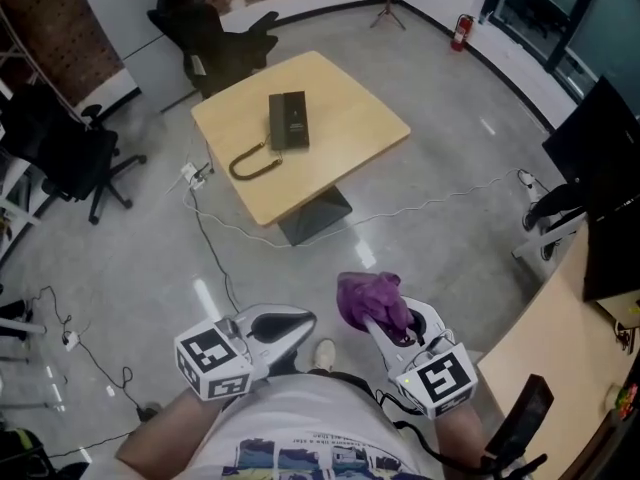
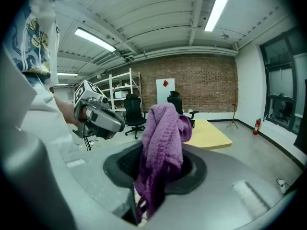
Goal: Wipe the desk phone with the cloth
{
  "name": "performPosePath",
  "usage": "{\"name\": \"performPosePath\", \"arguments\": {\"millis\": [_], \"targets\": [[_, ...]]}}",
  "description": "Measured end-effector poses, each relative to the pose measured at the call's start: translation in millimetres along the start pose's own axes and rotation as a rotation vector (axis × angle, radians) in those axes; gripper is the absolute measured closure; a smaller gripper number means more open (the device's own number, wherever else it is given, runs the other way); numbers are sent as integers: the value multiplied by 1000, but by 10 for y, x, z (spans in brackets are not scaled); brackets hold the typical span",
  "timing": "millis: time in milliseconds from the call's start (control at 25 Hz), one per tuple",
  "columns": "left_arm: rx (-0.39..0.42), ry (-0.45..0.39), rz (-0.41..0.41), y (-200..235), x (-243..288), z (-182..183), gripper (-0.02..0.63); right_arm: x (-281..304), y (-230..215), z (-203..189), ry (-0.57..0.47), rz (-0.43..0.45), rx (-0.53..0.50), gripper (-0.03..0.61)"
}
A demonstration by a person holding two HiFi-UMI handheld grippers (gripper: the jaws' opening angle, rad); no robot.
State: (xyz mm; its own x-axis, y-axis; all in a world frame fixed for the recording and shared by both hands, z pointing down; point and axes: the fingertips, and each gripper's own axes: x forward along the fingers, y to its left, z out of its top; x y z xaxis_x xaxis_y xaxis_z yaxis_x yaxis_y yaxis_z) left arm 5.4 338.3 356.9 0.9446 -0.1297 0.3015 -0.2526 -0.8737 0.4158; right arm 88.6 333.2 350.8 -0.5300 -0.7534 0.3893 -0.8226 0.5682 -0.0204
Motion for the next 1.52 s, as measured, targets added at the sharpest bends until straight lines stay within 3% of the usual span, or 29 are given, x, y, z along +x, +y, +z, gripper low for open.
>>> {"name": "performPosePath", "arguments": {"millis": [360,680,1080,1520], "targets": [[-21,-19,35,389,-161,71,606,383,-26,67,14,32,-7,468],[-7,-60,23,1176,-388,419,606,1145,-140,426,19,32,-42,468],[38,-45,-20,2150,-920,790,606,2267,-398,909,54,-40,-12,468],[-23,-143,61,2764,-1047,1059,606,3203,-1380,1095,115,-107,-64,468]]}}
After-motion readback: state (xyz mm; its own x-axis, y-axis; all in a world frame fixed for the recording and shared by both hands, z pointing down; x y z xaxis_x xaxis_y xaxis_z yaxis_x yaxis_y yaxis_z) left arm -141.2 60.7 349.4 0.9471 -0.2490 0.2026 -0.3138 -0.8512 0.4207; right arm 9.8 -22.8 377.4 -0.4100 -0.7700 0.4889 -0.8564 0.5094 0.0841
